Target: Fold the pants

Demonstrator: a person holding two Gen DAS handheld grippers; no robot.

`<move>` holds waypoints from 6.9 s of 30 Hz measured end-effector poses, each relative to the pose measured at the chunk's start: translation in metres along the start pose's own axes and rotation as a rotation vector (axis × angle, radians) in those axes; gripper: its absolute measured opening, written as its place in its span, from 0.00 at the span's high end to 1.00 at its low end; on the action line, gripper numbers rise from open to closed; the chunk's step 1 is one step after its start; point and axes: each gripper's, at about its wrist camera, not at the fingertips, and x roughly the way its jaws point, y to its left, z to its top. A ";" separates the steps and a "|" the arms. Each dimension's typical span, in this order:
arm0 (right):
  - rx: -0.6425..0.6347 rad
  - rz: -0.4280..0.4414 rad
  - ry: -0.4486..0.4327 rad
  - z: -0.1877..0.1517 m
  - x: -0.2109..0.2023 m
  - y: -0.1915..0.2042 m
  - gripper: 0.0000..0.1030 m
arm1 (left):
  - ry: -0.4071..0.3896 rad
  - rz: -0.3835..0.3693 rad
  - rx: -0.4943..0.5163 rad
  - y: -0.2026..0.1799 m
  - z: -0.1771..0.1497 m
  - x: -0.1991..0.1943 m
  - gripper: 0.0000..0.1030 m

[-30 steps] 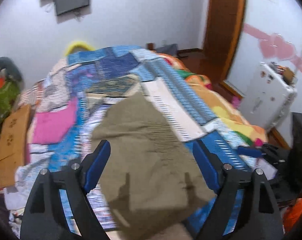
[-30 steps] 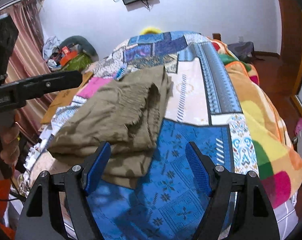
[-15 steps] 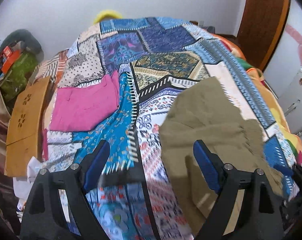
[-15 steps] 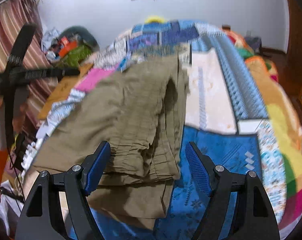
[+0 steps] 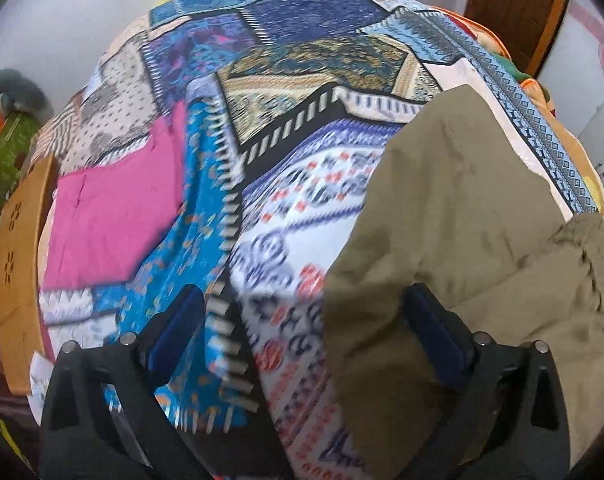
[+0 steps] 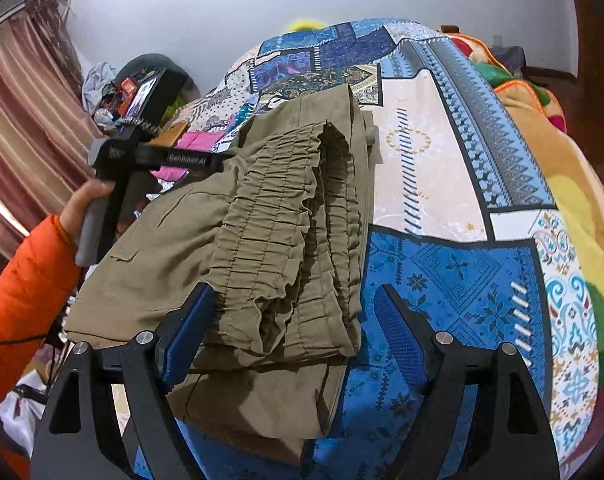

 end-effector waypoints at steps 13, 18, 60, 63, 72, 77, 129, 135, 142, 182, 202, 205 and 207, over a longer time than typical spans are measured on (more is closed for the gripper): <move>-0.035 -0.072 -0.039 0.000 -0.027 0.022 0.23 | 0.002 0.051 -0.189 0.031 -0.086 -0.052 0.00; -0.079 -0.078 -0.030 -0.016 -0.036 0.041 0.22 | 0.004 -0.003 -0.239 0.027 -0.124 -0.075 0.00; -0.059 -0.103 0.016 -0.041 -0.021 0.027 0.22 | 0.028 -0.080 -0.278 0.068 -0.156 -0.120 0.12; -0.060 -0.105 0.016 -0.041 -0.021 0.028 0.22 | 0.078 -0.043 -0.213 0.047 -0.157 -0.104 0.12; -0.065 -0.107 0.022 -0.042 -0.023 0.026 0.22 | 0.136 -0.018 -0.316 0.082 -0.194 -0.100 0.12; -0.053 -0.104 0.018 -0.042 -0.022 0.025 0.22 | 0.064 -0.009 -0.339 0.086 -0.191 -0.130 0.13; 0.111 0.037 0.071 0.006 0.016 -0.033 0.74 | -0.047 -0.203 -0.285 0.032 -0.104 -0.079 0.89; 0.039 -0.032 0.016 0.015 0.011 -0.020 0.89 | -0.101 -0.160 -0.251 0.028 -0.099 -0.098 0.97; -0.040 -0.043 -0.057 0.042 -0.013 -0.007 0.92 | -0.166 -0.141 -0.233 0.030 -0.084 -0.131 0.97; -0.379 -0.026 -0.163 0.238 0.179 0.135 0.92 | -0.263 0.196 -0.406 0.273 0.045 -0.042 0.97; -0.388 -0.171 0.070 0.193 0.228 0.114 0.53 | -0.006 0.085 -0.537 0.297 -0.016 0.038 0.77; -0.407 -0.187 0.065 0.189 0.216 0.118 0.50 | -0.027 0.103 -0.498 0.284 -0.014 0.013 0.76; -0.420 -0.185 0.048 0.188 0.200 0.125 0.50 | -0.057 0.108 -0.472 0.273 -0.014 -0.011 0.74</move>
